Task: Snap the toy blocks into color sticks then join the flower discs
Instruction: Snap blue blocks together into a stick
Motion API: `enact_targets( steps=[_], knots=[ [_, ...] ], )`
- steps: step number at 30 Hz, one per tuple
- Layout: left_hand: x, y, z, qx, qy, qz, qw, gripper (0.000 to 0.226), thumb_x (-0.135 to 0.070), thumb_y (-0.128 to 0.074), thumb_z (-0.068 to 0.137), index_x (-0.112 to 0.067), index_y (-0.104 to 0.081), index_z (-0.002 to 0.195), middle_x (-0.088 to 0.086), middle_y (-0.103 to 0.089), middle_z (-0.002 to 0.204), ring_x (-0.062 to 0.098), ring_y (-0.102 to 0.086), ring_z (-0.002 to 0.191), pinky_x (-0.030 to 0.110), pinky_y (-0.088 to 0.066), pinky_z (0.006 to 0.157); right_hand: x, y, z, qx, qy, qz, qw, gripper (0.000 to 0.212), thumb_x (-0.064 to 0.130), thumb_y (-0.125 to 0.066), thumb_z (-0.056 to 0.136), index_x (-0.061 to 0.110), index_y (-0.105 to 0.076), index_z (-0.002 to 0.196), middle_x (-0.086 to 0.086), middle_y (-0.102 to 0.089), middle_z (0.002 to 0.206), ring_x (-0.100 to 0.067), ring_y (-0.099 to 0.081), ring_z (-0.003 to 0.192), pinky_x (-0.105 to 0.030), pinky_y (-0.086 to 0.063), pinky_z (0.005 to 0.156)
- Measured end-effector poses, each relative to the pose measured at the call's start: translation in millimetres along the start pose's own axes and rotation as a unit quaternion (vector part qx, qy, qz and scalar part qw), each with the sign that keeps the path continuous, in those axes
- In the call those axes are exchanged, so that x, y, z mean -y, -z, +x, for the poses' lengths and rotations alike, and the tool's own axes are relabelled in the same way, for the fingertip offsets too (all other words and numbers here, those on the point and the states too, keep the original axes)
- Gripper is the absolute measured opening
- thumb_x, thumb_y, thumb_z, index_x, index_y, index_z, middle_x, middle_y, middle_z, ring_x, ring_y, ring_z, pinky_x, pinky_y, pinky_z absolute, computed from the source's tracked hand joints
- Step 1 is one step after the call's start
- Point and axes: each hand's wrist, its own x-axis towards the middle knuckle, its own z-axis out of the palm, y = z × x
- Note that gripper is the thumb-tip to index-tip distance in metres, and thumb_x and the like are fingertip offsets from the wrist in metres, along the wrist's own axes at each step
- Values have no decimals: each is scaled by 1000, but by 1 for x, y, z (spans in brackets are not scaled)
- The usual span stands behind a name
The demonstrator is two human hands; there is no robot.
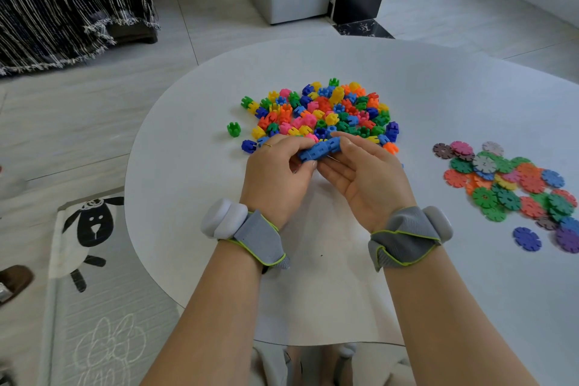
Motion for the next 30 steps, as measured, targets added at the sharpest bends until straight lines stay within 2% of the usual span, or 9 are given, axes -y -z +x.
enact_targets(
  steps=[2, 12, 16, 19, 22, 24, 26, 28, 30],
  knots=[
    [0, 0, 0, 2, 3, 1, 1000, 31, -5, -70, 77, -10, -69, 108, 6, -65, 102, 16, -58, 92, 15, -42, 83, 0, 1, 1, 6, -1, 5, 1000, 18, 8, -46, 99, 6, -64, 101, -13, -70, 95, -18, -72, 79, -27, -59, 71],
    [-2, 2, -1, 26, 10, -1, 1000, 31, -8, -68, 80, -11, -68, 111, 5, -66, 104, 15, -59, 92, 14, -42, 82, -2, 1, 2, -7, 17, -2, 1000, 20, 4, -47, 97, 6, -66, 102, -11, -69, 98, -19, -70, 88, -25, -58, 72],
    [-1, 2, -1, 28, 16, 6, 999, 30, -8, -70, 79, -11, -69, 109, 6, -66, 102, 18, -60, 91, 23, -46, 84, -4, 1, 2, 1, 24, -46, 999, 20, 4, -48, 97, 5, -66, 106, -13, -69, 101, -20, -70, 92, -26, -58, 75],
    [2, 2, 0, 28, 22, 29, 999, 33, -11, -70, 79, -14, -68, 112, 5, -61, 99, 19, -56, 92, 17, -40, 78, -7, -1, 2, 2, 52, -124, 991, 20, 5, -49, 96, 9, -67, 104, -13, -70, 101, -20, -70, 91, -27, -58, 77],
    [6, 3, 0, 33, 31, 48, 998, 36, -14, -67, 82, -19, -65, 118, -1, -45, 92, 13, -45, 83, 12, -31, 68, -11, -3, 2, -3, 70, -174, 982, 15, 6, -54, 95, 12, -68, 96, -11, -71, 93, -19, -71, 82, -27, -58, 73],
    [7, 2, -1, 28, 17, 48, 998, 36, -13, -67, 82, -19, -66, 118, -2, -40, 87, 10, -40, 78, 12, -28, 61, -10, -4, 0, -7, 77, -180, 981, 11, 7, -56, 93, 11, -67, 90, -11, -71, 86, -19, -71, 76, -27, -58, 69],
    [7, 1, -1, 21, 7, 54, 998, 34, -17, -67, 81, -19, -67, 115, -3, -40, 85, 11, -40, 77, 14, -29, 61, -8, -4, 1, -6, 83, -195, 977, 11, 7, -57, 93, 10, -66, 89, -12, -70, 85, -19, -71, 73, -27, -58, 66],
    [8, 1, -1, 6, 3, 71, 997, 35, -27, -65, 77, -20, -69, 111, -4, -44, 84, 16, -47, 75, 24, -39, 67, -9, -1, 2, -33, 116, -263, 957, 12, 10, -55, 94, 10, -67, 91, -11, -70, 86, -15, -69, 68, -28, -58, 62],
    [7, 3, 0, -20, 11, 83, 996, 36, -31, -62, 72, -23, -71, 107, -2, -50, 82, 24, -56, 77, 36, -47, 68, -12, 5, 9, -88, 190, -396, 894, 15, 14, -54, 94, 13, -69, 95, -6, -70, 84, -15, -66, 62, -34, -57, 65]
  ],
)
